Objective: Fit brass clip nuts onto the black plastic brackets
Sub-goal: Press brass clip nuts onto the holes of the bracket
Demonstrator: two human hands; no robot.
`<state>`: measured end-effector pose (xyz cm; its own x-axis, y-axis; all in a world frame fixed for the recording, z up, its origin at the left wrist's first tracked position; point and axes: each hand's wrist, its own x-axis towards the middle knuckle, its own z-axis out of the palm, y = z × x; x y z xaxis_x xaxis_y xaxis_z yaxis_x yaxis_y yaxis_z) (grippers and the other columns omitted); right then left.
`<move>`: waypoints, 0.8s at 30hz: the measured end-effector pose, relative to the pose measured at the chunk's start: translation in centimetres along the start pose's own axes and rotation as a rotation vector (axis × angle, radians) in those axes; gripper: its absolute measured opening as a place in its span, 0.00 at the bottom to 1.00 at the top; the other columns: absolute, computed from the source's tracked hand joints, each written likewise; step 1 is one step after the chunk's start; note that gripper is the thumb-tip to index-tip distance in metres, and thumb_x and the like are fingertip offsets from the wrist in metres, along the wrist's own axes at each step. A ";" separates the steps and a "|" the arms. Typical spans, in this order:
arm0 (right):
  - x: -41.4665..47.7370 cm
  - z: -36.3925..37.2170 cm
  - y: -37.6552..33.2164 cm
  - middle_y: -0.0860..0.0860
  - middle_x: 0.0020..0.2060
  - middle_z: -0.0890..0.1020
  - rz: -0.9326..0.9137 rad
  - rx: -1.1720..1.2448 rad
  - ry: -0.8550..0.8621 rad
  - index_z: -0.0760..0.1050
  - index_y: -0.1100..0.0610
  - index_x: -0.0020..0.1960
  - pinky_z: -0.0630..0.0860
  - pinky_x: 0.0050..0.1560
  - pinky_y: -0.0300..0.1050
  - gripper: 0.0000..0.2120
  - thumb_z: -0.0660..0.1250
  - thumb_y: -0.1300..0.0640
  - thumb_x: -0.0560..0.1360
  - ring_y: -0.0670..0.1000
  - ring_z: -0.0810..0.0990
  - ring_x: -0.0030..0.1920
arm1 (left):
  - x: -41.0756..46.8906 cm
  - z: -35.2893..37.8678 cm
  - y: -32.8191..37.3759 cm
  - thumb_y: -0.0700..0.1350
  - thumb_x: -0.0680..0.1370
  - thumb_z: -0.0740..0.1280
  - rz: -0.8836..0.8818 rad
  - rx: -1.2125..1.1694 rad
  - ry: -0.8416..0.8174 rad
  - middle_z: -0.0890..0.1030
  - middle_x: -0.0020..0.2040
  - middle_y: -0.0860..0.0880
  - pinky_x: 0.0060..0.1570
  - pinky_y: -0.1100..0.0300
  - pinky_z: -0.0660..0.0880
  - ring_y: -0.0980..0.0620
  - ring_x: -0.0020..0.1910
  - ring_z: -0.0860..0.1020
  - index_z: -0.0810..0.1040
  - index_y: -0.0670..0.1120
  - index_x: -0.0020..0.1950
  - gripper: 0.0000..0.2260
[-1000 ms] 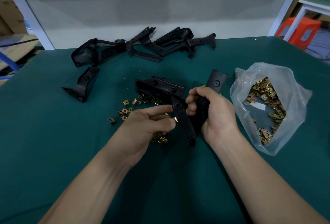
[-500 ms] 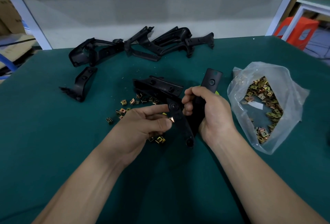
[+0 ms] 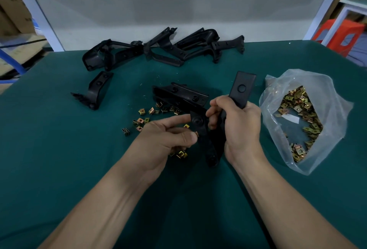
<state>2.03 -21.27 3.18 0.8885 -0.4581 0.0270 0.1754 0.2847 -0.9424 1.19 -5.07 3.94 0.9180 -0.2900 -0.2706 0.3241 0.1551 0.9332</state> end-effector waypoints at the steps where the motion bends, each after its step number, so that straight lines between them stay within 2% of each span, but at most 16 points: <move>1: 0.0 0.1 0.1 0.59 0.29 0.79 0.002 -0.009 0.006 0.78 0.64 0.39 0.69 0.25 0.44 0.06 0.68 0.64 0.74 0.53 0.73 0.25 | 0.0 0.0 0.0 0.39 0.57 0.78 0.005 0.000 -0.008 0.84 0.36 0.47 0.36 0.65 0.74 0.54 0.32 0.78 0.83 0.44 0.57 0.28; 6: -0.2 0.4 0.9 0.57 0.28 0.79 -0.008 -0.053 0.021 0.78 0.60 0.35 0.69 0.25 0.41 0.08 0.68 0.64 0.72 0.51 0.73 0.25 | 0.1 0.7 -0.2 0.34 0.61 0.78 0.071 0.030 -0.024 0.85 0.38 0.45 0.38 0.65 0.77 0.52 0.36 0.80 0.89 0.47 0.46 0.16; 9: -0.2 0.5 1.2 0.57 0.27 0.79 -0.003 -0.052 0.023 0.78 0.62 0.36 0.68 0.25 0.40 0.07 0.68 0.64 0.74 0.51 0.72 0.24 | 0.4 0.6 -0.5 0.29 0.67 0.76 0.064 0.055 0.022 0.86 0.38 0.45 0.37 0.65 0.76 0.53 0.35 0.80 0.88 0.47 0.47 0.16; 12: 0.3 0.6 0.7 0.57 0.28 0.79 0.108 0.076 0.042 0.78 0.62 0.38 0.68 0.25 0.41 0.08 0.67 0.65 0.76 0.51 0.72 0.24 | 1.1 0.6 -0.1 0.39 0.68 0.77 0.109 0.005 0.068 0.85 0.37 0.49 0.33 0.68 0.75 0.57 0.32 0.79 0.88 0.47 0.49 0.10; 14: 0.9 0.2 0.1 0.57 0.29 0.78 0.207 0.219 0.085 0.77 0.62 0.40 0.69 0.26 0.41 0.06 0.67 0.66 0.76 0.51 0.71 0.25 | 2.0 0.0 0.4 0.44 0.75 0.75 0.168 -0.019 0.148 0.87 0.41 0.50 0.37 0.68 0.77 0.57 0.37 0.81 0.88 0.48 0.48 0.04; 15: 1.1 -0.2 0.0 0.57 0.29 0.78 0.240 0.273 0.098 0.77 0.62 0.41 0.69 0.26 0.40 0.05 0.67 0.66 0.76 0.51 0.72 0.25 | 2.4 -0.7 0.5 0.44 0.77 0.73 0.219 0.081 0.231 0.88 0.43 0.52 0.39 0.68 0.78 0.59 0.39 0.82 0.88 0.50 0.49 0.04; 17: 1.5 -1.0 -0.2 0.57 0.31 0.78 0.270 0.319 0.102 0.77 0.63 0.46 0.70 0.27 0.40 0.02 0.66 0.66 0.76 0.51 0.72 0.26 | 2.8 -2.1 0.4 0.44 0.77 0.73 0.323 0.528 0.400 0.86 0.41 0.62 0.40 0.75 0.73 0.66 0.41 0.81 0.88 0.57 0.48 0.07; 19: 1.6 -1.5 -0.1 0.57 0.31 0.78 0.284 0.321 0.093 0.77 0.64 0.48 0.71 0.27 0.40 0.03 0.66 0.66 0.76 0.50 0.72 0.26 | 2.5 -2.8 0.0 0.46 0.74 0.75 0.355 0.842 0.393 0.82 0.40 0.69 0.38 0.78 0.69 0.70 0.42 0.79 0.87 0.60 0.46 0.08; 20: 1.7 -1.5 0.0 0.57 0.31 0.78 0.288 0.313 0.091 0.78 0.64 0.48 0.71 0.27 0.40 0.03 0.66 0.66 0.76 0.50 0.72 0.26 | 2.5 -2.8 -0.4 0.46 0.73 0.75 0.365 0.924 0.351 0.82 0.40 0.69 0.39 0.78 0.68 0.69 0.44 0.78 0.87 0.60 0.45 0.07; 22: 1.7 -1.3 0.0 0.57 0.30 0.78 0.288 0.300 0.086 0.78 0.63 0.46 0.72 0.27 0.40 0.03 0.66 0.65 0.77 0.50 0.72 0.26 | 2.6 -2.8 -0.9 0.49 0.72 0.77 0.442 1.073 0.292 0.83 0.42 0.63 0.47 0.69 0.70 0.63 0.47 0.74 0.87 0.59 0.45 0.05; 24: 1.7 -1.2 0.0 0.57 0.30 0.78 0.289 0.300 0.077 0.78 0.63 0.44 0.72 0.27 0.40 0.04 0.65 0.65 0.77 0.50 0.72 0.26 | 2.6 -2.2 -1.4 0.56 0.71 0.77 0.538 1.214 0.291 0.81 0.45 0.61 0.51 0.61 0.66 0.61 0.48 0.69 0.87 0.59 0.46 0.06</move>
<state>3.01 -23.03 2.84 0.8871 -0.3814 -0.2599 0.0489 0.6377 -0.7687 3.65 -3.96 1.44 0.9296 -0.2261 0.2910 -0.3514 -0.7815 0.5155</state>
